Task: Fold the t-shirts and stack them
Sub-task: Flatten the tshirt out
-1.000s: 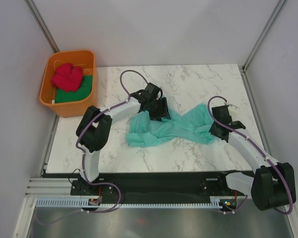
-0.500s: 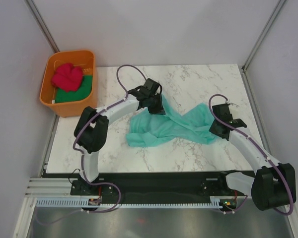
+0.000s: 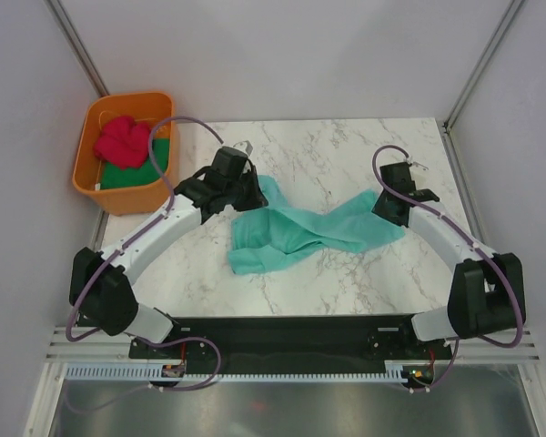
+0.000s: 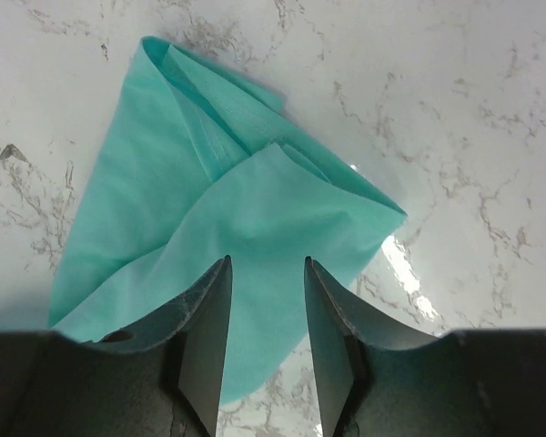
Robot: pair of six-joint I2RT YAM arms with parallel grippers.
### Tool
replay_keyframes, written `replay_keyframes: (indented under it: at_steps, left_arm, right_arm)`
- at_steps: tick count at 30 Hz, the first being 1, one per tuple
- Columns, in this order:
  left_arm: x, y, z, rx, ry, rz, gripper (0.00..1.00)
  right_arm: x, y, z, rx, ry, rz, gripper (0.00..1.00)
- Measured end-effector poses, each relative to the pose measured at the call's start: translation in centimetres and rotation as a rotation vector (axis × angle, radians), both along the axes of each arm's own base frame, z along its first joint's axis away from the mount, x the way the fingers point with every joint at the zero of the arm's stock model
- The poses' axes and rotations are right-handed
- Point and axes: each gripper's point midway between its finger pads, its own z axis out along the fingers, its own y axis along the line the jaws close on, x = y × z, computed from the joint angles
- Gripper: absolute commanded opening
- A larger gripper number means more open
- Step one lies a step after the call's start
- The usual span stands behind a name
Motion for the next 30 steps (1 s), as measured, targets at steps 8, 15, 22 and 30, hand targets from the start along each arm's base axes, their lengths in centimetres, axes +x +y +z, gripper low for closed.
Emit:
replay_keyframes:
  at_steps: [8, 15, 22, 30]
  left_arm:
    - [-4.7, 2.8, -3.1, 0.043, 0.081, -0.025, 0.02]
    - [-9.6, 3.8, -5.2, 0.002, 0.136, -0.098, 0.02]
    - [-12.6, 5.1, -9.1, 0.037, 0.243, -0.108, 0.02]
    - [-10.9, 4.0, -8.3, 0.032, 0.234, -0.108, 0.02]
  right_arm:
    - [1.1, 1.0, -3.8, 0.023, 0.107, 0.007, 0.47]
    - [1.1, 0.6, -3.8, 0.042, 0.102, -0.033, 0.50]
    - [1.9, 0.4, -5.4, 0.052, 0.134, -0.049, 0.54]
    - [4.0, 1.1, -7.9, 0.062, 0.171, -0.034, 0.39]
